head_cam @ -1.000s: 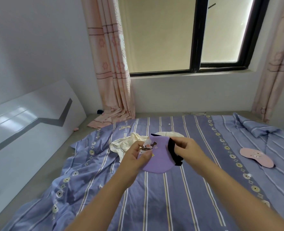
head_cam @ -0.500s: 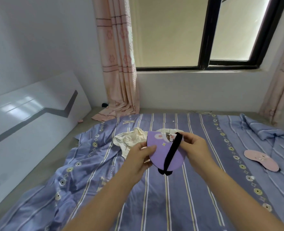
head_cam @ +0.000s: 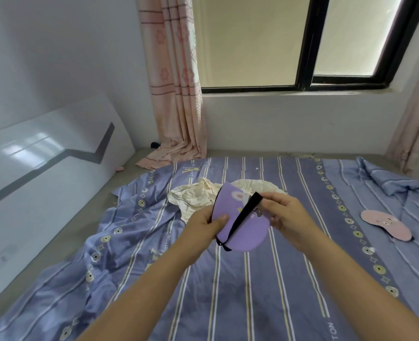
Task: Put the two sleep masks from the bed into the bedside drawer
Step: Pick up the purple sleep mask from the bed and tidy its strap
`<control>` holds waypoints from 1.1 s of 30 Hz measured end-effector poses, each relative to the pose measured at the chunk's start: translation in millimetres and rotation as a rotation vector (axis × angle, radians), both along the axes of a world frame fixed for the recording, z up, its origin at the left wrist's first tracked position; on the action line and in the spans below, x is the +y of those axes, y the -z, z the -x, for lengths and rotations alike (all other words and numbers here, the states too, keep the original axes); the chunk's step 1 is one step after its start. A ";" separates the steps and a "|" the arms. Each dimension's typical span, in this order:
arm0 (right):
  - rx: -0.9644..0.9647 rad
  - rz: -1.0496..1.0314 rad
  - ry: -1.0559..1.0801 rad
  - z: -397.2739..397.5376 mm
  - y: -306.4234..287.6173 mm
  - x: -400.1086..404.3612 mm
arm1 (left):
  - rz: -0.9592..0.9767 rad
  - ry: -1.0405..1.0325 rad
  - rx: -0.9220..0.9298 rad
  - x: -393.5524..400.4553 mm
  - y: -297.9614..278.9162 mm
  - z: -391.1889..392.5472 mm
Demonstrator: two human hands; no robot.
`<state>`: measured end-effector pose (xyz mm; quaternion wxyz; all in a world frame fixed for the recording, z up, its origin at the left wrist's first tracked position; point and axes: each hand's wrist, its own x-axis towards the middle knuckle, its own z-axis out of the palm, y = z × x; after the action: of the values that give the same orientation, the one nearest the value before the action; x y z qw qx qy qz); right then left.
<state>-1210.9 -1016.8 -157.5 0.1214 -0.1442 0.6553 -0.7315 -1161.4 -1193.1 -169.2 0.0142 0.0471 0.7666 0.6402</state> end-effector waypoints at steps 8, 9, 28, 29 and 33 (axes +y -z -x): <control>-0.227 -0.230 -0.043 1.5 19.6 -4.3 | -0.048 0.005 -0.140 -11.2 27.0 -4.8; -0.231 -0.261 -0.024 0.9 28.2 -5.9 | -0.055 -0.024 -0.175 -13.7 35.8 -6.0; -0.522 -0.851 -0.173 -43.1 402.1 -98.2 | 0.351 -0.386 -0.759 -57.6 391.6 -50.5; -0.479 -0.897 -0.178 -44.8 409.2 -99.4 | 0.389 -0.363 -0.747 -57.6 401.6 -55.3; -0.291 -1.052 -0.183 -48.2 422.7 -101.0 | 0.499 -0.249 -0.663 -56.1 417.9 -70.8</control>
<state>-1162.7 -1117.8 -580.3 0.3294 -0.0181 0.8936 -0.3045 -1090.6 -1249.3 -587.0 0.1933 -0.2586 0.8518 0.4126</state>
